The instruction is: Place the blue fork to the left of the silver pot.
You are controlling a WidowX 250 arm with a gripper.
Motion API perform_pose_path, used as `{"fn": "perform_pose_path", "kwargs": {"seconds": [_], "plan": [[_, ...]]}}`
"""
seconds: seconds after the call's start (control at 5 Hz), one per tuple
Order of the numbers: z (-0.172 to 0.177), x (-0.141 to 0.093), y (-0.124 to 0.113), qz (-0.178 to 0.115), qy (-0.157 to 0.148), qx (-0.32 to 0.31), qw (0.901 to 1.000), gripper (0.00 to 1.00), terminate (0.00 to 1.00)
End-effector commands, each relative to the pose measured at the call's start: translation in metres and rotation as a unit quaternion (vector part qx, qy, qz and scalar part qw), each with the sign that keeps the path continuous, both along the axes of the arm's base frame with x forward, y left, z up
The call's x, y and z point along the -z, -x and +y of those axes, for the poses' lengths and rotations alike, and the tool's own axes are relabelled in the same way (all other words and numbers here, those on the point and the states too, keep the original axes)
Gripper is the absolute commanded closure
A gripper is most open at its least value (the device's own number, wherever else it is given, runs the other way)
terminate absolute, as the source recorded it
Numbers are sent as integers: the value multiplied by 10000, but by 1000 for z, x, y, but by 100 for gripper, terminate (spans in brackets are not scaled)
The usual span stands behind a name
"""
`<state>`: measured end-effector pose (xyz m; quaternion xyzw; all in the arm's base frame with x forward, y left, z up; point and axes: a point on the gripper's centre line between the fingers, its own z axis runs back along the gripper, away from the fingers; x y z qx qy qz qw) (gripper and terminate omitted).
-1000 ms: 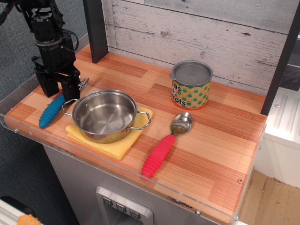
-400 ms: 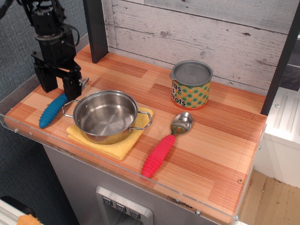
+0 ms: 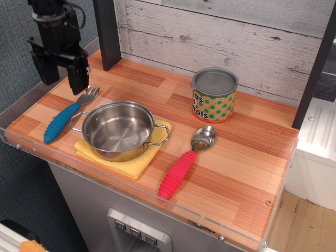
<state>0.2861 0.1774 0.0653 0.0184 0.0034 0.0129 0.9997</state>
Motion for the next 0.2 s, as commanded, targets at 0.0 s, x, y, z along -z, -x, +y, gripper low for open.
{"fn": "perform_pose_path", "kwargs": {"seconds": [0.0], "plan": [[-24, -53, -25, -360, -89, 58, 9993, 0, 100]]}}
